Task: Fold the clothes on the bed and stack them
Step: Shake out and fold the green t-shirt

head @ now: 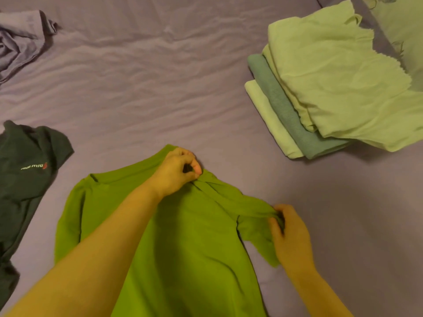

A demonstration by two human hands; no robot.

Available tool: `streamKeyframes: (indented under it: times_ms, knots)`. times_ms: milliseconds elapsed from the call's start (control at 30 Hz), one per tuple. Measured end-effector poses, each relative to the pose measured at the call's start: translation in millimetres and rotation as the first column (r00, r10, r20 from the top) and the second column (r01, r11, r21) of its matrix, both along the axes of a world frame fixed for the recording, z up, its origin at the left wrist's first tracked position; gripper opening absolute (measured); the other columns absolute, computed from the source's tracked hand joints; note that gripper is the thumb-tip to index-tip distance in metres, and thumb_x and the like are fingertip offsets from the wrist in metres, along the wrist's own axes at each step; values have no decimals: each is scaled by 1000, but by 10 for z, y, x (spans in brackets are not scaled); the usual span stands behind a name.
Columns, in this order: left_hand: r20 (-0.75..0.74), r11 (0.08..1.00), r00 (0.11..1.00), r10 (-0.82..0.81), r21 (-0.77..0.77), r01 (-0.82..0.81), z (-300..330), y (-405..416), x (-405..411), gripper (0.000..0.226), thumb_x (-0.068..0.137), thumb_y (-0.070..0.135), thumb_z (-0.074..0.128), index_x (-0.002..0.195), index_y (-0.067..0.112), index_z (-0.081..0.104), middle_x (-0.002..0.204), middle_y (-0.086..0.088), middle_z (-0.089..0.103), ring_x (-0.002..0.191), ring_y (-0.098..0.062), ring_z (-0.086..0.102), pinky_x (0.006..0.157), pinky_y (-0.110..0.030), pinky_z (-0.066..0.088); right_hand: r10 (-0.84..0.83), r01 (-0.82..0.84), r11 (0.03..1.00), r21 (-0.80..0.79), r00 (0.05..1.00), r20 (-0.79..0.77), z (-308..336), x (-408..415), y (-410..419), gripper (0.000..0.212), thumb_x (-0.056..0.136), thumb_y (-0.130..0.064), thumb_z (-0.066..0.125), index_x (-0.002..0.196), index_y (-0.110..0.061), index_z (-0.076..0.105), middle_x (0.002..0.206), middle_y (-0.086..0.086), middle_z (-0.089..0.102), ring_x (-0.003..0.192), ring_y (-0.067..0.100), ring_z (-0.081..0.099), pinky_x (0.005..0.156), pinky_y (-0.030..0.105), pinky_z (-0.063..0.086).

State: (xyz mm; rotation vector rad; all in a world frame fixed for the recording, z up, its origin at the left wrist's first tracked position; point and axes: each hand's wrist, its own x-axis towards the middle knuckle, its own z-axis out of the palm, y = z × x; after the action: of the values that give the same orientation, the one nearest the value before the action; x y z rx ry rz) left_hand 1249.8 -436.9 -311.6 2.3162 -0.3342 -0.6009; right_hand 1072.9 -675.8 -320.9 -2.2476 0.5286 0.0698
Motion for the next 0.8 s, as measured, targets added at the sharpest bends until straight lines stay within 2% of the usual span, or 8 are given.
streamKeyframes:
  times_ms: [133, 233, 300, 367, 433, 600, 733, 800]
  knots:
    - [54, 996, 995, 86, -16, -85, -15, -38, -40, 29, 72, 16, 81, 71, 30, 55, 90, -5, 56, 93, -19, 50, 82, -30, 41, -207, 198, 970, 144, 977, 55, 179, 160, -106, 16, 91, -9, 58, 100, -20, 49, 80, -9, 54, 72, 6, 52, 63, 19, 40]
    - [99, 991, 987, 126, 21, -128, -39, -108, -74, 21, 71, 18, 82, 71, 25, 62, 93, -3, 53, 96, -18, 47, 83, -27, 37, -308, 293, 946, 137, 946, 104, 216, 247, -259, 25, 88, -12, 63, 112, -13, 55, 97, -2, 56, 85, 14, 52, 76, 22, 40]
    - [124, 989, 985, 116, 82, -126, -53, -143, -109, 10, 74, 16, 79, 82, 18, 73, 107, -3, 50, 109, -22, 42, 88, -17, 25, -199, 201, 980, -2, 972, 127, 173, 244, -386, 29, 87, -8, 64, 116, -6, 58, 100, 6, 59, 91, 23, 53, 79, 33, 42]
    - [137, 987, 988, 77, 131, -95, -68, -151, -140, 16, 77, 14, 77, 94, 17, 76, 121, -7, 48, 117, -25, 37, 89, -12, 19, 28, 2, 972, -236, 992, 123, 51, 179, -497, 25, 82, -1, 69, 106, -4, 64, 100, 14, 64, 89, 35, 57, 76, 45, 46]
    - [152, 986, 988, 37, 154, -60, -54, -148, -152, 25, 79, 14, 76, 103, 19, 74, 127, -10, 46, 118, -27, 36, 92, -14, 20, 141, -100, 938, -333, 985, 102, -84, 79, -573, 23, 78, -3, 73, 100, -5, 67, 105, 16, 65, 93, 37, 57, 80, 47, 46]
    - [215, 975, 974, -71, 221, 23, -40, -144, -134, 27, 78, 13, 76, 105, 15, 73, 122, -12, 49, 113, -30, 41, 94, -23, 29, 50, -14, 939, -344, 994, 94, -156, -5, -580, 38, 74, -4, 77, 111, -1, 65, 102, 20, 63, 92, 36, 52, 76, 47, 48]
    - [298, 963, 948, -114, 268, 31, -14, -215, -144, 7, 78, 13, 74, 84, 11, 74, 108, -10, 56, 102, -33, 46, 90, -40, 42, 42, 8, 941, -338, 989, 140, -83, 32, -580, 17, 77, -5, 75, 93, -3, 69, 84, 16, 63, 75, 36, 56, 65, 39, 45]
    - [274, 960, 956, -102, 278, 23, 17, -246, -111, 6, 81, 13, 71, 86, 9, 72, 109, -10, 55, 104, -31, 45, 92, -35, 38, -84, 97, 972, -215, 994, 71, 0, 64, -615, 11, 82, -9, 71, 92, -6, 69, 84, 14, 63, 76, 29, 52, 66, 34, 40]
